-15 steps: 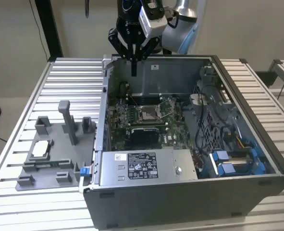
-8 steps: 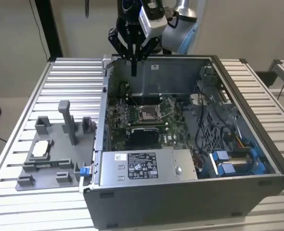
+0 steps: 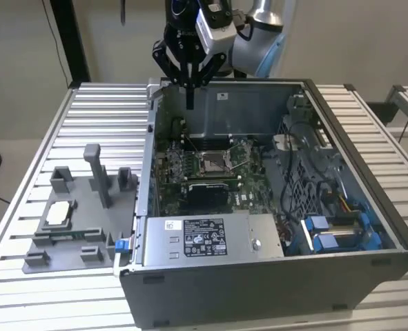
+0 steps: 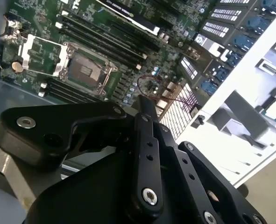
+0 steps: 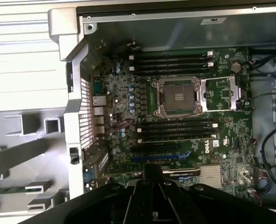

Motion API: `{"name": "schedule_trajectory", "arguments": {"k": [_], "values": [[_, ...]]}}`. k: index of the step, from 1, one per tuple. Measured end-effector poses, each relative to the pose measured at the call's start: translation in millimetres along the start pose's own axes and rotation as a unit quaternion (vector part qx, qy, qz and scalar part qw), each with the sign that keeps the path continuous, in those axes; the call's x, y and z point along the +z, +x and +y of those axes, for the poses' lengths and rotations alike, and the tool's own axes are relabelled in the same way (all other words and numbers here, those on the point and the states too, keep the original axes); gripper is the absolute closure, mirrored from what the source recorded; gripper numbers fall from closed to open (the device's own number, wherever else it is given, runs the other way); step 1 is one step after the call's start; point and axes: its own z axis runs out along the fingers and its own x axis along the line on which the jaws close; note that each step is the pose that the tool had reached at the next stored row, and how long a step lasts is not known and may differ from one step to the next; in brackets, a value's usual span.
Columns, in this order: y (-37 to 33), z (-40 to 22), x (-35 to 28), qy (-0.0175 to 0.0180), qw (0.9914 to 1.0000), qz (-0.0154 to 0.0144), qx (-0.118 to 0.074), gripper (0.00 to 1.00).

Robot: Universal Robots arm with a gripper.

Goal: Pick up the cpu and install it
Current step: 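Reach for the cpu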

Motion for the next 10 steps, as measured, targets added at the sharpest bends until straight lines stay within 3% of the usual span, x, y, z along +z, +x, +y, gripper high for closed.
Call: {"name": "schedule_trajectory", "arguments": {"k": [10], "values": [[7.2, -0.6, -0.1, 0.0, 1.0, 0.0, 0.0, 1.0]]}}
